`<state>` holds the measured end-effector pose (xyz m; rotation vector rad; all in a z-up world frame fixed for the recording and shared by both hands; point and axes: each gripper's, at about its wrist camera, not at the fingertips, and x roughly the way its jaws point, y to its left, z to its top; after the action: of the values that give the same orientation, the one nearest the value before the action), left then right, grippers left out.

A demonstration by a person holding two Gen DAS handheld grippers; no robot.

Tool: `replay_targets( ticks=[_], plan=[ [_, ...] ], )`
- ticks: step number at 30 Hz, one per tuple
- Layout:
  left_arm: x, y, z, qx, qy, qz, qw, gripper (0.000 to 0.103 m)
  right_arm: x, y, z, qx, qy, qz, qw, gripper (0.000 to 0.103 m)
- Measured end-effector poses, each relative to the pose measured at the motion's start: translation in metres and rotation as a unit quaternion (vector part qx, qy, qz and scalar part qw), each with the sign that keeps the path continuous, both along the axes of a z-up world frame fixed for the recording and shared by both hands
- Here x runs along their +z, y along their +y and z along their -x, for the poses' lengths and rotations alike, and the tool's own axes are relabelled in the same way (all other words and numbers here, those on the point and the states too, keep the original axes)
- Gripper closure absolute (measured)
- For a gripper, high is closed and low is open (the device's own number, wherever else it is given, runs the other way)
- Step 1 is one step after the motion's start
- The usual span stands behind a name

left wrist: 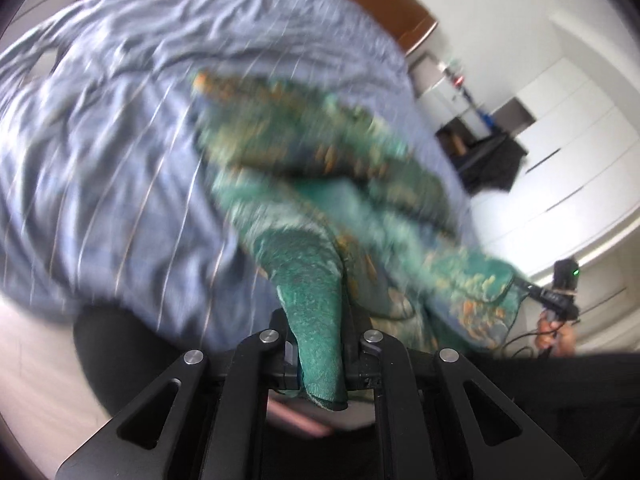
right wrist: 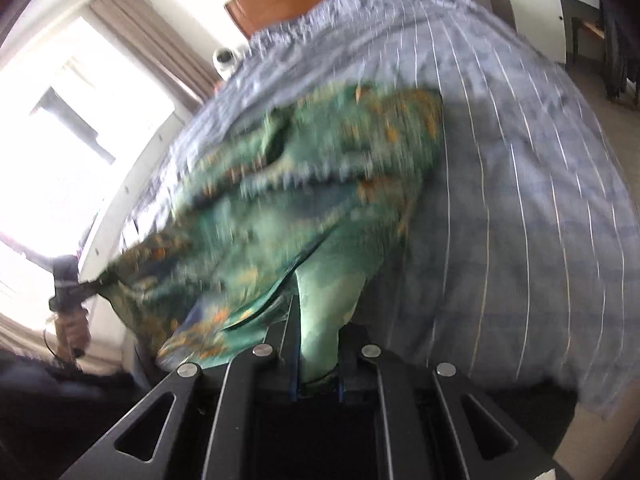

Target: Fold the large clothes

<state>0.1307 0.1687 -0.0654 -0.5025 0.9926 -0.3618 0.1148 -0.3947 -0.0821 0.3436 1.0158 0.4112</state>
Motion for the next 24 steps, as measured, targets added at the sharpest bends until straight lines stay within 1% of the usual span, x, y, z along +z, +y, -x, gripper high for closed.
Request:
replay_targets(
  ticks=[2, 3, 4, 5, 6, 7, 8, 9, 12, 14, 15, 17, 18, 19, 20, 21, 22, 23, 24],
  plan=[
    [0.015, -0.002, -0.035, 0.006, -0.026, -0.007, 0.9996, 0.094, 0.011, -0.003, -0.022, -0.011, -0.021, -0.008, 1.0, 0.091],
    [0.019, -0.002, -0.044, 0.008, -0.034, -0.01, 0.9994, 0.094, 0.016, -0.006, -0.04, -0.019, -0.031, -0.012, 0.999, 0.091],
    [0.022, -0.003, -0.066, 0.014, -0.041, -0.015, 0.999, 0.094, 0.02, -0.006, -0.058, -0.027, -0.039, -0.019, 0.999, 0.091],
    [0.021, -0.002, -0.088, 0.021, -0.042, -0.013, 0.9988, 0.094, 0.021, -0.01, -0.076, -0.035, -0.043, -0.025, 0.998, 0.091],
    [0.02, 0.0, -0.098, 0.024, -0.042, -0.013, 0.9987, 0.094, 0.022, -0.009, -0.088, -0.042, -0.046, -0.028, 0.998, 0.091],
    [0.016, 0.001, -0.122, 0.034, -0.039, -0.017, 0.9985, 0.094, 0.021, -0.01, -0.107, -0.052, -0.05, -0.029, 0.997, 0.091],
    [0.011, 0.001, -0.138, 0.041, -0.035, -0.021, 0.9983, 0.094, 0.019, -0.012, -0.12, -0.059, -0.051, -0.029, 0.997, 0.091],
    [0.004, -0.001, -0.16, 0.047, -0.03, -0.036, 0.9978, 0.094, 0.014, -0.014, -0.141, -0.067, -0.049, -0.03, 0.996, 0.091],
    [-0.019, -0.006, -0.207, 0.063, -0.008, -0.061, 0.9961, 0.094, -0.007, -0.015, -0.192, -0.086, -0.037, -0.019, 0.995, 0.091],
    [-0.04, -0.01, -0.233, 0.069, 0.017, -0.072, 0.9948, 0.093, -0.025, -0.014, -0.215, -0.098, -0.023, -0.01, 0.995, 0.091],
    [-0.046, -0.012, -0.236, 0.07, 0.025, -0.079, 0.9941, 0.092, -0.037, -0.014, -0.229, -0.105, -0.01, -0.012, 0.994, 0.091],
    [-0.064, -0.018, -0.251, 0.071, 0.049, -0.099, 0.9913, 0.083, -0.056, -0.013, -0.239, -0.116, 0.004, -0.006, 0.993, 0.091],
    [-0.067, -0.019, -0.252, 0.071, 0.056, -0.1, 0.9909, 0.08, -0.064, -0.012, -0.244, -0.122, 0.008, -0.008, 0.993, 0.091],
    [-0.068, -0.018, -0.254, 0.07, 0.063, -0.087, 0.9918, 0.068, -0.069, -0.013, -0.248, -0.128, 0.012, -0.014, 0.992, 0.09],
    [-0.066, -0.016, -0.251, 0.068, 0.063, -0.07, 0.9933, 0.052, -0.074, -0.015, -0.248, -0.133, 0.015, -0.024, 0.991, 0.088],
    [-0.061, -0.012, -0.248, 0.066, 0.057, -0.041, 0.9953, 0.044, -0.077, -0.018, -0.251, -0.137, 0.023, -0.041, 0.989, 0.086],
    [-0.053, -0.007, -0.244, 0.066, 0.047, -0.026, 0.9964, 0.031, -0.077, -0.021, -0.252, -0.14, 0.03, -0.058, 0.988, 0.082],
    [-0.045, -0.003, -0.239, 0.068, 0.035, -0.022, 0.9969, 0.017, -0.077, -0.026, -0.252, -0.139, 0.035, -0.082, 0.986, 0.078],
    [-0.035, 0.001, -0.235, 0.07, 0.02, -0.023, 0.997, 0.012, -0.074, -0.03, -0.251, -0.136, 0.036, -0.097, 0.985, 0.077]
  ],
)
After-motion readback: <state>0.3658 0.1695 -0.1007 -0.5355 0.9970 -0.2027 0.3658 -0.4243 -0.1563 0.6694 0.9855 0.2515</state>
